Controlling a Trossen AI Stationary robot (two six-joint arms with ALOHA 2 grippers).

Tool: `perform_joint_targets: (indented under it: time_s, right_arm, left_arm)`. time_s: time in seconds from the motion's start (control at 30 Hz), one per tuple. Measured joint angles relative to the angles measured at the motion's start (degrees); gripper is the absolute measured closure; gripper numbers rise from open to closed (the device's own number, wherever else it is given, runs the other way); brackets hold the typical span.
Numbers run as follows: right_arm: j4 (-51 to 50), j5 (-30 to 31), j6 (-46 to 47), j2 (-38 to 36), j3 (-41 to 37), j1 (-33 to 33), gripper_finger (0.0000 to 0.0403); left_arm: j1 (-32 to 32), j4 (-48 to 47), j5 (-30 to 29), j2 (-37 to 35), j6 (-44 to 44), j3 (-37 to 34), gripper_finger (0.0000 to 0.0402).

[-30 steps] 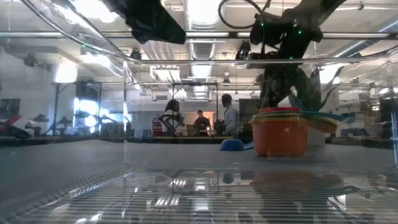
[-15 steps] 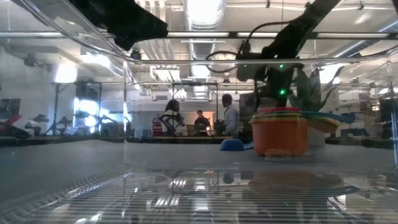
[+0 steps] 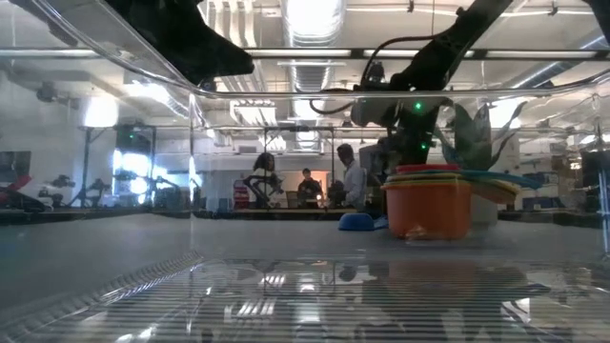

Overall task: Nest measuring cups in basket
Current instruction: Stack the red measuring cup into the light blue measuring cup

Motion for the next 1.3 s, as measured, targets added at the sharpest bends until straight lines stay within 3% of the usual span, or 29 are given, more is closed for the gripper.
perform_joint_targets:
  time_s: [0.87,1.0,1.3]
  right_arm:
    - [4.7,1.5,-4.7,0.3,-1.1,4.5,0.0209]
    - [4.3,1.1,-4.5,0.3,-1.1,4.5,0.0242]
    - [2.4,0.5,-2.4,0.4,-1.1,4.6,0.0384]
  left_arm:
    - [0.5,-1.7,-0.1,0.0,0.2,-0.2,0.0292]
    - [0.5,-1.7,-0.1,0.0,0.1,-0.2,0.0292]
    - [0.5,-1.7,-0.1,0.0,-0.1,-0.2,0.0292]
